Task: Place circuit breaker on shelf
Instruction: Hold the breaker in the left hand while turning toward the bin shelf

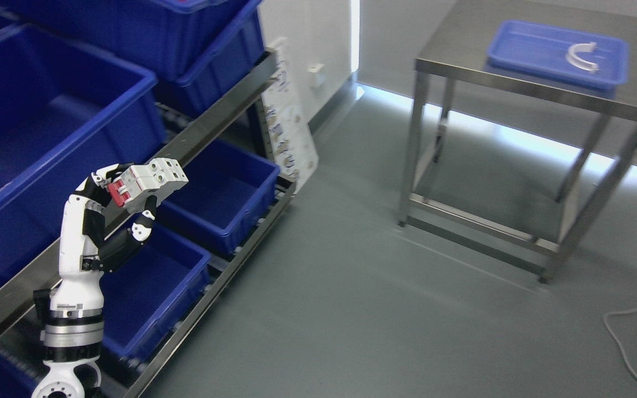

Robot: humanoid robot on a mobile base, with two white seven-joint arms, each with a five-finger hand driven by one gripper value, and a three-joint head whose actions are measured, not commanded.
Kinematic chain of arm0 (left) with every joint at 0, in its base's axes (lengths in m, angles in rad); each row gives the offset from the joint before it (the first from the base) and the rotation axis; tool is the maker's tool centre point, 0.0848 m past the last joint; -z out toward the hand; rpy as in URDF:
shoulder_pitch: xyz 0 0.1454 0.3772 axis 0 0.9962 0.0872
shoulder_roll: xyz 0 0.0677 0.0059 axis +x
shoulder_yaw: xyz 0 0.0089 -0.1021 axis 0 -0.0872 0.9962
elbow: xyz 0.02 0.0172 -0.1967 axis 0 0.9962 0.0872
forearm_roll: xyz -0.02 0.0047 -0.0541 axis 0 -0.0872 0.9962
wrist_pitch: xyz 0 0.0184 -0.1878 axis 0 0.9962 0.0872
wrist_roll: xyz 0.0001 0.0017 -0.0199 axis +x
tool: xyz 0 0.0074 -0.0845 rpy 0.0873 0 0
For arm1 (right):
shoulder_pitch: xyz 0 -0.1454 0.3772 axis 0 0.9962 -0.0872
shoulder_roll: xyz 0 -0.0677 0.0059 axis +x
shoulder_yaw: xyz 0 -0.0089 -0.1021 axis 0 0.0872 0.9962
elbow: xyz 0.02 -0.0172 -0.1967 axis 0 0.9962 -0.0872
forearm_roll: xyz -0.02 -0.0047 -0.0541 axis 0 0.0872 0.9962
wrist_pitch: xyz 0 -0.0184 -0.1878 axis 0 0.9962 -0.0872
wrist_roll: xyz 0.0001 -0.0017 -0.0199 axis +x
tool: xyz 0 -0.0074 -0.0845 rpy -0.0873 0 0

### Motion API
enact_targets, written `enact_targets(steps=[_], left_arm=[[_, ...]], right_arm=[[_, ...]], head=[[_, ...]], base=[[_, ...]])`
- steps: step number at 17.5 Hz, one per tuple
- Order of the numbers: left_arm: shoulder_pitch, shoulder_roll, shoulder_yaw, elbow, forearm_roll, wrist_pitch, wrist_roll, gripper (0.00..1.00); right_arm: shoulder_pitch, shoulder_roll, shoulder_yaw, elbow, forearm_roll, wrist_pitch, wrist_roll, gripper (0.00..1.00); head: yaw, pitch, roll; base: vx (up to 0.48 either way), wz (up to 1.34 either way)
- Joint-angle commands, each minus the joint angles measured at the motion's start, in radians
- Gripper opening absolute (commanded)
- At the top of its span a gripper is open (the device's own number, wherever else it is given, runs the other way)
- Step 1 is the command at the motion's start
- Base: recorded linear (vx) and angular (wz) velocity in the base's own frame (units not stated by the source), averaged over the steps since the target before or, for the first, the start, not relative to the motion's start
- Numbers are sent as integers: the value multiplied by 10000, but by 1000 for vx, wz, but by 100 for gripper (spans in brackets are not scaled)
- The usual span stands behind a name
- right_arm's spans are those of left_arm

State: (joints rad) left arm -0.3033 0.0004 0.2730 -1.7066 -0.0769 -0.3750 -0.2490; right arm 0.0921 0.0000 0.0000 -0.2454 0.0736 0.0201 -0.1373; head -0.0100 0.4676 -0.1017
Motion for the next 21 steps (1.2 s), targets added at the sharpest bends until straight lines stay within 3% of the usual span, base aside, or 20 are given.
enact_targets(steps=[1, 5, 13, 18, 21], left_arm=[[-799, 170, 16, -7, 2, 114, -10, 14], [-2011, 170, -274, 24, -13, 757, -577, 14], [-2626, 178, -337, 345, -120, 1295, -1022, 14], [-3805, 1481, -382, 1478, -289, 2061, -1083, 14], [-4436, 2263, -872, 2384, -564, 2537, -1833, 14]], right_arm=[[-1, -175, 199, 0, 0, 581, 8, 100], [-1, -175, 199, 0, 0, 581, 8, 100], [-1, -175, 199, 0, 0, 581, 8, 100], [-1, -175, 199, 0, 0, 581, 8, 100], [-1, -175, 199, 0, 0, 581, 8, 100]], head=[[0, 0, 0], [0, 0, 0], [0, -1, 0], [0, -4, 0], [0, -4, 0]], base=[[-133, 993], [-89, 1038], [53, 870], [108, 439], [114, 175]])
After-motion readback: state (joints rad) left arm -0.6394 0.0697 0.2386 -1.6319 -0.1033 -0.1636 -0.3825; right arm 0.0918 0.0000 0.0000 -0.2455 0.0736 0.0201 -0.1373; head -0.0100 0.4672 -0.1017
